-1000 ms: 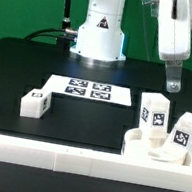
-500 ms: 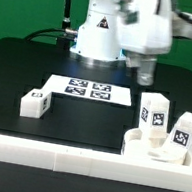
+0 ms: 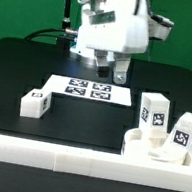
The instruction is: Assemble stool
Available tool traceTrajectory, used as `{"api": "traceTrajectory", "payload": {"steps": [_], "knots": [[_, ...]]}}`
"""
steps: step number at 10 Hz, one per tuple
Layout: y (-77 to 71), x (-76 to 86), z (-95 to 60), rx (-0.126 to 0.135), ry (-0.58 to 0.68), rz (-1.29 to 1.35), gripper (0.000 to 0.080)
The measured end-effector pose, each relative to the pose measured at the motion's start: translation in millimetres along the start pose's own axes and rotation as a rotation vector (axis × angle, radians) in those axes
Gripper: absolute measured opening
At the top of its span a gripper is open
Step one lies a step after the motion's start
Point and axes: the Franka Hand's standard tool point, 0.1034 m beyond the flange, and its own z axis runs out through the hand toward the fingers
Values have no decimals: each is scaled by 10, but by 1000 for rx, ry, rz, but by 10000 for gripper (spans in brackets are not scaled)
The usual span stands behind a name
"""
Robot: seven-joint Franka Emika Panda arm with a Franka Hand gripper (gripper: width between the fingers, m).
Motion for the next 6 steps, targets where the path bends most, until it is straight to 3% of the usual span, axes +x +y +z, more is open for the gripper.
{"api": "traceTrajectory", "payload": {"steps": [1, 2, 4, 6], "knots": [[-12, -49, 42, -58, -13, -168, 649], [-5, -19, 55, -98, -26, -341, 649], [63, 87, 53, -126, -20, -586, 649], [61, 87, 54, -124, -28, -727, 649]]}}
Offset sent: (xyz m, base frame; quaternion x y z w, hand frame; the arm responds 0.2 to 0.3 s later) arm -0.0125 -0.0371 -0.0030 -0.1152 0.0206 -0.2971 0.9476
